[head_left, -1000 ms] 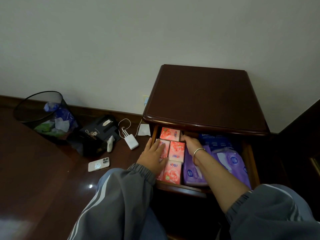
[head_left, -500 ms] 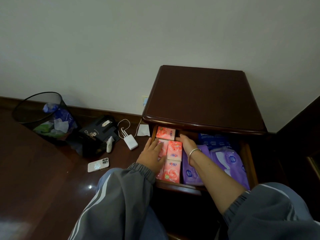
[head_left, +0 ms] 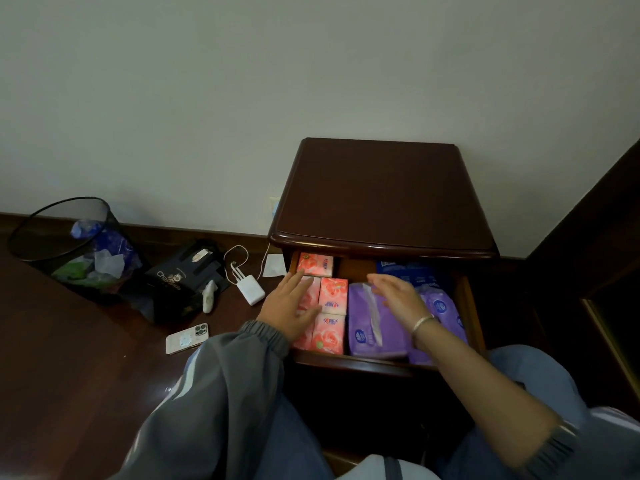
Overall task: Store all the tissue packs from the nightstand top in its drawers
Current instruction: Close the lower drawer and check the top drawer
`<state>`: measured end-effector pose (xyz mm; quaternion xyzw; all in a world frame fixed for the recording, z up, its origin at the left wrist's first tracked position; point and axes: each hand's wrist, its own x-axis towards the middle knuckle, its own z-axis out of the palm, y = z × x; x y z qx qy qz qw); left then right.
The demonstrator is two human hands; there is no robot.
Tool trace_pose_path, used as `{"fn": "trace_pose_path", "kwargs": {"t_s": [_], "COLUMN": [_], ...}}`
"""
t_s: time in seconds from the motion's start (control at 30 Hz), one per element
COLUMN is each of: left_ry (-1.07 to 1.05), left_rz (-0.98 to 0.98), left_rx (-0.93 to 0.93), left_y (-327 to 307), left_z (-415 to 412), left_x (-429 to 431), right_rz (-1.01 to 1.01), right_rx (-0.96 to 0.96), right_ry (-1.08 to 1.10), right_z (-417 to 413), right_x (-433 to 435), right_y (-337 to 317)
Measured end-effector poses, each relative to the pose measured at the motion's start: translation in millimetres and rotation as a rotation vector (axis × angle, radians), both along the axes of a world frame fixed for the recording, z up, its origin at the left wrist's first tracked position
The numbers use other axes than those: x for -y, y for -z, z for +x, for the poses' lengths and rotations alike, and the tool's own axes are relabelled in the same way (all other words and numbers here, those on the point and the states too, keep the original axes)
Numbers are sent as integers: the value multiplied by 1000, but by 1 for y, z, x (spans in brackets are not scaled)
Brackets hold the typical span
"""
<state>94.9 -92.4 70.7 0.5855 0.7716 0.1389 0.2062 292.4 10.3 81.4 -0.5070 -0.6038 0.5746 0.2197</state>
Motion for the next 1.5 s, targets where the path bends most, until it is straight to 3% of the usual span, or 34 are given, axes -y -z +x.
{"fn": "trace_pose_path", "kwargs": {"t_s": [0.13, 0.23, 0.3, 0.5, 0.63, 0.87, 1.03, 1.27, 1.33, 1.4, 1.5], "left_ry": [220, 272, 242, 106, -18, -154, -223, -209, -265, -351, -391], "left_rz": [-137, -256, -254, -124, 81, 165, 156, 186, 235, 251, 2], "left_rx": [-127, -303, -394, -446, -456, -476, -446, -308, -180, 68, 433], "left_y": [-9, -5, -2, -1, -1, -1, 13, 9, 11, 15, 29], "left_z": [-8, -21, -27, -34, -34, -37, -28, -28, -23, -13, 11], "left_x": [28, 48, 52, 44, 23, -57, -75, -63, -48, -26, 10], "right_rz": [303, 476, 505, 681, 851, 844, 831, 733, 662, 458, 8], "right_rx": [197, 574, 755, 931, 897, 1031, 912, 849, 682, 376, -16], "right_ry": [-260, -524, -572, -368, -167, -52, 136, 30, 29, 109, 282], "right_z": [81, 142, 171, 176, 163, 117, 96, 103, 109, 113, 120], "right_x": [16, 17, 15, 9, -10, -80, -82, -76, -68, -48, -7], "right_y": [-11, -4, 3, 3, 2, 7, 28, 21, 15, 10, 7]}}
